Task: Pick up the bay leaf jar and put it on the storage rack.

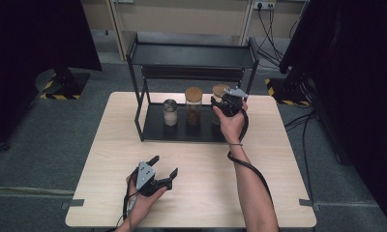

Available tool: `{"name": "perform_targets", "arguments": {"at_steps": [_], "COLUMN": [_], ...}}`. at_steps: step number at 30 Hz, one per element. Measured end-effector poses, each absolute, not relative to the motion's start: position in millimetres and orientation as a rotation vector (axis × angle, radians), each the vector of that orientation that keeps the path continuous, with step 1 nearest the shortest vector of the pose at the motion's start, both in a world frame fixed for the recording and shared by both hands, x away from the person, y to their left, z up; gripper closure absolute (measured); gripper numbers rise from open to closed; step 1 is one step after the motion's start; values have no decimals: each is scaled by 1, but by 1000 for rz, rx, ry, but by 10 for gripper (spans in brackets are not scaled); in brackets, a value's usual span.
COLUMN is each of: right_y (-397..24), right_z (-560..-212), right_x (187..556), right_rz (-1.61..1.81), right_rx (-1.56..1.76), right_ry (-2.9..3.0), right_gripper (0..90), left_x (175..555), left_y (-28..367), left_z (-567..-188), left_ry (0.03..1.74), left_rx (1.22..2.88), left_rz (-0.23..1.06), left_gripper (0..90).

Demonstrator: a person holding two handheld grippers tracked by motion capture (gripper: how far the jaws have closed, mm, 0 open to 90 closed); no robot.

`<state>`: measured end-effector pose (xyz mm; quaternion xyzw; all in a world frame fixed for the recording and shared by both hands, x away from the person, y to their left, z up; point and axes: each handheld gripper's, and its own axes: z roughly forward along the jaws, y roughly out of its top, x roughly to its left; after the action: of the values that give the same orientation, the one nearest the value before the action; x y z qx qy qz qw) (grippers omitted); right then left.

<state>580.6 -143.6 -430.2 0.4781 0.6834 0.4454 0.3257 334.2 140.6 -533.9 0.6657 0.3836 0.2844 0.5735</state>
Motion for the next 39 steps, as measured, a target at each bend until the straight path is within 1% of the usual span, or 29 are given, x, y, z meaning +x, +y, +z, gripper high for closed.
{"name": "perform_targets", "arguments": {"at_steps": [39], "right_y": [-141], "right_z": [-446], "right_x": [590], "right_rz": [1151], "right_rx": [1289], "right_ry": [1790], "right_gripper": [252], "left_x": [334], "left_y": [141], "left_z": [-534], "left_ry": [897], "left_rx": [1560], "left_rz": [667], "left_gripper": [133]}}
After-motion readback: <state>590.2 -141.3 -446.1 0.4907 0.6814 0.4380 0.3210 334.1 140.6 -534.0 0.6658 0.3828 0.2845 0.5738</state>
